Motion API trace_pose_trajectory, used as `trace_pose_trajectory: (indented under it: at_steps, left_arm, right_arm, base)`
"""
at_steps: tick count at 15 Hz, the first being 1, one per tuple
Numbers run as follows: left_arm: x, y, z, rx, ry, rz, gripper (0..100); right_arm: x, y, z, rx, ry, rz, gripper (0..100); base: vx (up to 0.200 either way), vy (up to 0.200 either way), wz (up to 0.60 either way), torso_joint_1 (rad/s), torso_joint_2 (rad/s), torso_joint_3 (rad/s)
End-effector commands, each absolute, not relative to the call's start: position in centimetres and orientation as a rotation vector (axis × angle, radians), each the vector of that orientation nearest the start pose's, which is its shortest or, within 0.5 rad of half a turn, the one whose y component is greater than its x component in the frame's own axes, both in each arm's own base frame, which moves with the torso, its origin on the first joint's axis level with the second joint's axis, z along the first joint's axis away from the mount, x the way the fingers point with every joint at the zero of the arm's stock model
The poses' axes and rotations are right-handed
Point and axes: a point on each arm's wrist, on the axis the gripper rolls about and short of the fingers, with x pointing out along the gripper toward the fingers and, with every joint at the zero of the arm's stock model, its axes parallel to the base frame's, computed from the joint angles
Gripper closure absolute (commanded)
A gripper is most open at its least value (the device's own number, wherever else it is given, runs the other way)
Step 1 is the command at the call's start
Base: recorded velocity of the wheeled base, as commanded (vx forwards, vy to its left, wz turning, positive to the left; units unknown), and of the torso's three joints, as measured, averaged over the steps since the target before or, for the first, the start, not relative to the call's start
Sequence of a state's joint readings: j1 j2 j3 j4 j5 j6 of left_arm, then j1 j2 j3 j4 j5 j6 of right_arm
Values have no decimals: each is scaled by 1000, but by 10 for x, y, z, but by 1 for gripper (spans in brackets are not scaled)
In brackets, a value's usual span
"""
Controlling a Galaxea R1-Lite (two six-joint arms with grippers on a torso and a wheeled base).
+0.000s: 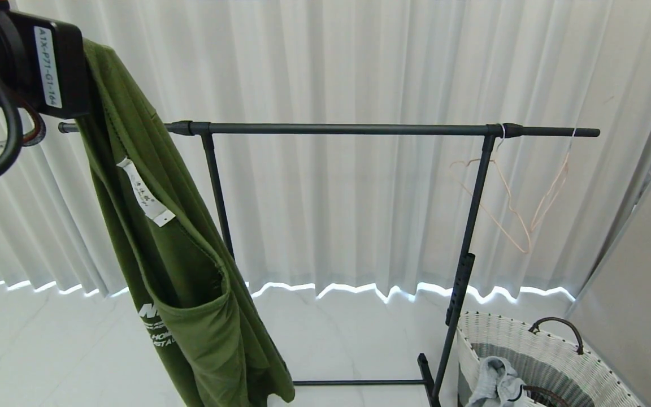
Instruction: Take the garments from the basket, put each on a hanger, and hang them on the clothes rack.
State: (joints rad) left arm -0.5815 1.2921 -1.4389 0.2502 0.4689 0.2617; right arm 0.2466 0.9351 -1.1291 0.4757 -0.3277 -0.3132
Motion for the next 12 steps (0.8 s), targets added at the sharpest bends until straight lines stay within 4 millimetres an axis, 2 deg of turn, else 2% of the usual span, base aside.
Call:
trace_pose_trajectory:
  at_steps: [1, 7, 9, 12]
  left_arm:
    - [155, -90, 378, 313, 74, -123, 100]
    - [155, -92, 377, 336, 75, -135, 100]
    - [155, -92, 373, 361, 87, -138, 100]
    - [154, -91, 371, 365, 92, -139, 100]
  right_arm:
    - [73, 11, 322, -390, 273, -41, 0]
    - [62, 8, 314, -397, 268, -35, 0]
    - [59, 7, 314, -396, 263, -36, 0]
    - [57, 7, 314, -394, 260, -39, 0]
  base:
    - [0, 0, 0, 0, 0, 0]
    - [0, 0, 0, 0, 0, 0]
    - [0, -200, 0, 5, -2, 2]
    - [200, -200, 0, -1, 1, 1]
